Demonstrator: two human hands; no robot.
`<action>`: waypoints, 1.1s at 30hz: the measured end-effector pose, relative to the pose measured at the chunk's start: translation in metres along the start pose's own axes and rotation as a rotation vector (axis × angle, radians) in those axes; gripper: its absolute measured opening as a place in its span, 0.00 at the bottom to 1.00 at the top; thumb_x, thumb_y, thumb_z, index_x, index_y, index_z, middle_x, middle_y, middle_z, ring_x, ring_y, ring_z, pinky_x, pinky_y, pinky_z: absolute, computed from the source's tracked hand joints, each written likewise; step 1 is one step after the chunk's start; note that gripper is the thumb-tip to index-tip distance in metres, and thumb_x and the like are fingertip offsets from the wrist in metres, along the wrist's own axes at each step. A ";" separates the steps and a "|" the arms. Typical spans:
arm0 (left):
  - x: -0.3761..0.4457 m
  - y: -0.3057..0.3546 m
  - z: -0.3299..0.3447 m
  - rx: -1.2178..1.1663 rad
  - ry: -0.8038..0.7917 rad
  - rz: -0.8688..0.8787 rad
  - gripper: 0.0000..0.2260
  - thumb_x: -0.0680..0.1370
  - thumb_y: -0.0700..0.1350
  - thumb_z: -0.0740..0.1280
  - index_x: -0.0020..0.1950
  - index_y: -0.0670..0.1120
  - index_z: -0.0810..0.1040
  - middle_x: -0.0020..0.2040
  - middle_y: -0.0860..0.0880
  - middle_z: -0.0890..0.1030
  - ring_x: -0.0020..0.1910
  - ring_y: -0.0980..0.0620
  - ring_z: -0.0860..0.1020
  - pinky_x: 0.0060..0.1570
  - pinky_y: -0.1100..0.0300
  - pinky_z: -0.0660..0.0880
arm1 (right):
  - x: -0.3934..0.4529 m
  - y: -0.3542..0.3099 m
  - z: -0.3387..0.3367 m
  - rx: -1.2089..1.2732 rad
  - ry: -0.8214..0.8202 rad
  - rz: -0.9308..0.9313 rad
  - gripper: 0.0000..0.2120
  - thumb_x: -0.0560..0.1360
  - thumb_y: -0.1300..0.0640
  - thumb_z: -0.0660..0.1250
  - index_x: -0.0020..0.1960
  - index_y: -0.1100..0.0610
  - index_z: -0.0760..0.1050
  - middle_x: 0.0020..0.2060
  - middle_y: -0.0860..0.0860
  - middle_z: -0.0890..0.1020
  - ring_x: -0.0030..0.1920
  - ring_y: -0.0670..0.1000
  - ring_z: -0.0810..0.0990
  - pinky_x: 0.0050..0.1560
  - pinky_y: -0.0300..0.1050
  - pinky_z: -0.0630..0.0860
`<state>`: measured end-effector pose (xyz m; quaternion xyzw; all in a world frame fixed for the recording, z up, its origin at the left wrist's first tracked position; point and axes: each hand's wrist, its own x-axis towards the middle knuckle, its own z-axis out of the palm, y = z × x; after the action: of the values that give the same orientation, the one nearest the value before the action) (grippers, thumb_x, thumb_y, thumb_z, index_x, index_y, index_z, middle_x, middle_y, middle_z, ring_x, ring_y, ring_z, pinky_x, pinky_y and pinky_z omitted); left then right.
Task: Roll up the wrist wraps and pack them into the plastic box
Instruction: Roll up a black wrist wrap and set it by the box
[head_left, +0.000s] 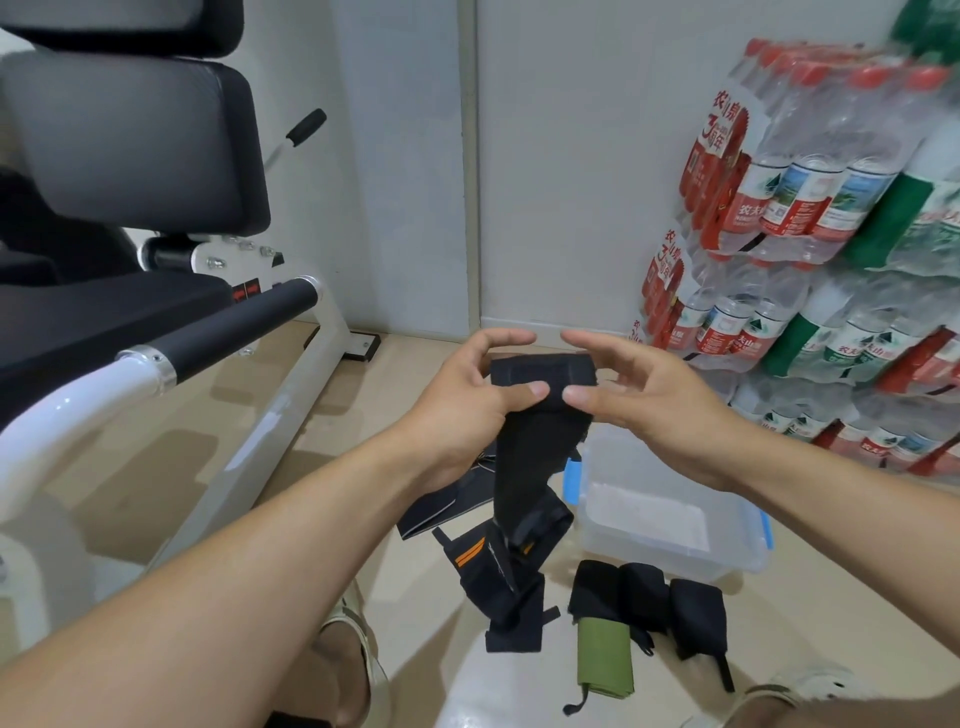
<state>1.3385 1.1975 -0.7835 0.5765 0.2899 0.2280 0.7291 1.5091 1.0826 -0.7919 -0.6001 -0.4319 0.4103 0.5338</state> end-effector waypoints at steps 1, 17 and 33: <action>-0.001 0.000 0.000 0.016 -0.003 0.020 0.20 0.78 0.32 0.71 0.66 0.50 0.76 0.59 0.42 0.80 0.45 0.53 0.85 0.40 0.60 0.81 | 0.001 0.001 0.000 0.019 -0.007 0.020 0.30 0.72 0.55 0.75 0.72 0.50 0.74 0.63 0.49 0.82 0.58 0.50 0.85 0.60 0.48 0.81; 0.001 -0.001 0.009 -0.152 -0.063 -0.127 0.19 0.82 0.51 0.66 0.69 0.42 0.75 0.59 0.42 0.84 0.58 0.44 0.83 0.62 0.45 0.79 | 0.005 0.011 0.009 -0.067 0.143 -0.194 0.22 0.74 0.66 0.75 0.64 0.47 0.82 0.54 0.54 0.86 0.52 0.58 0.86 0.54 0.58 0.84; 0.003 -0.001 -0.001 -0.005 -0.044 -0.066 0.22 0.81 0.39 0.69 0.73 0.50 0.71 0.54 0.46 0.85 0.51 0.49 0.85 0.51 0.56 0.81 | 0.007 0.002 0.012 0.151 0.071 0.051 0.24 0.70 0.49 0.74 0.66 0.51 0.80 0.58 0.54 0.85 0.56 0.53 0.86 0.59 0.50 0.81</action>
<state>1.3403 1.2004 -0.7850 0.5697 0.2924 0.1918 0.7438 1.4997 1.0926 -0.7956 -0.5832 -0.3649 0.4336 0.5820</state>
